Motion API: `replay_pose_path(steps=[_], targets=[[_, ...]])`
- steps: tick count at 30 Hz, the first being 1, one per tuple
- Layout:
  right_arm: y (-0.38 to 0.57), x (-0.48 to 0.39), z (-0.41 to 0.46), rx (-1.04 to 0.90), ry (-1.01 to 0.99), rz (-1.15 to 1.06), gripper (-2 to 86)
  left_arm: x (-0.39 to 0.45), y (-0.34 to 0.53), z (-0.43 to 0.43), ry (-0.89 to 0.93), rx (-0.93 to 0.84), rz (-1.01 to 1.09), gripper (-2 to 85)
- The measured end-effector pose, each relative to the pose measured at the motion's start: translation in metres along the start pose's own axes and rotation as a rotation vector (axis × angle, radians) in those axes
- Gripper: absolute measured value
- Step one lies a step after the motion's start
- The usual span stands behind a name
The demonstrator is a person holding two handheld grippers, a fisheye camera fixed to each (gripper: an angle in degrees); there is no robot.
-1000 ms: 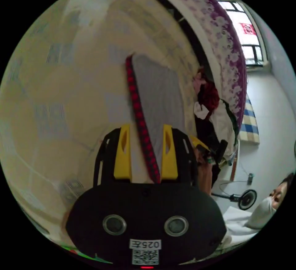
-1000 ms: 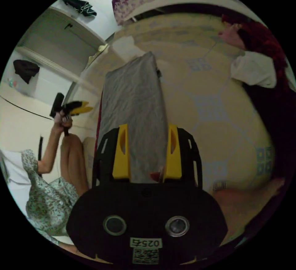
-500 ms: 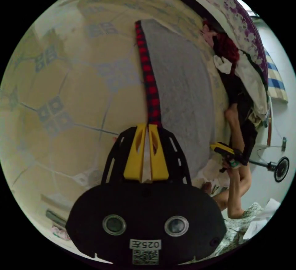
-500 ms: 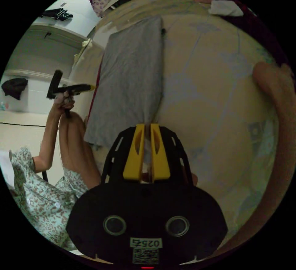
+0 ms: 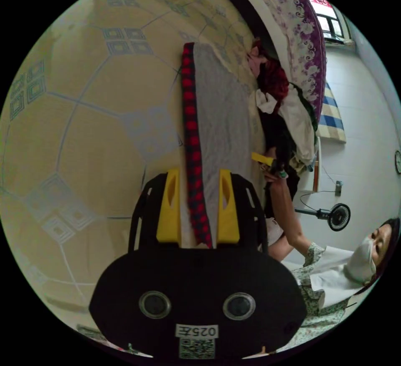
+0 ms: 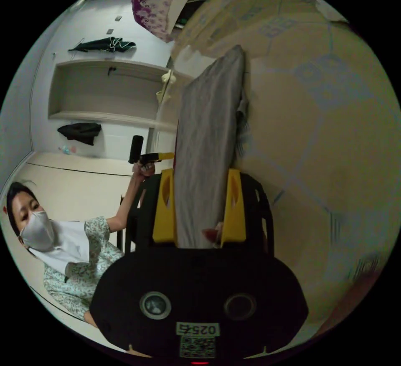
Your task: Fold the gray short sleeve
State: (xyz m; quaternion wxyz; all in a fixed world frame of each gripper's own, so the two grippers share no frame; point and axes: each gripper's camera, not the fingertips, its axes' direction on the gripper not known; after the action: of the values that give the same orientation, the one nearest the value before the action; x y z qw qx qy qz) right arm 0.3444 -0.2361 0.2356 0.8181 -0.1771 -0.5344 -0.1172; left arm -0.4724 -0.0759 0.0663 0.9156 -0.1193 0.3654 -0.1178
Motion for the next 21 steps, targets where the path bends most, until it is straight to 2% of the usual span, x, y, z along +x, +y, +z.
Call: replay_pose_path(steps=[3, 7, 12, 16, 21], targets=[[-0.021, 0.001, 0.017, -0.074, -0.066, -0.019, 18.0, 0.000, 0.001, 0.009, 0.036, -0.007, 0.004, 11.0], [-0.012, 0.004, 0.019, -0.141, -0.030, -0.022, 17.7, 0.007, 0.011, 0.014, 0.021, -0.057, 0.048, 10.3], [0.010, 0.028, 0.005, -0.062, -0.095, 0.038, 16.7, 0.003, 0.024, 0.019, 0.051, -0.068, 0.048, 8.2], [-0.015, 0.036, 0.026, -0.101, -0.163, 0.034, 15.5, 0.004, 0.024, 0.025, 0.063, -0.058, 0.032, 6.6], [-0.019, 0.021, 0.042, -0.193, -0.023, -0.026, 12.8, 0.011, 0.033, 0.033, 0.027, -0.062, 0.049, 3.7]])
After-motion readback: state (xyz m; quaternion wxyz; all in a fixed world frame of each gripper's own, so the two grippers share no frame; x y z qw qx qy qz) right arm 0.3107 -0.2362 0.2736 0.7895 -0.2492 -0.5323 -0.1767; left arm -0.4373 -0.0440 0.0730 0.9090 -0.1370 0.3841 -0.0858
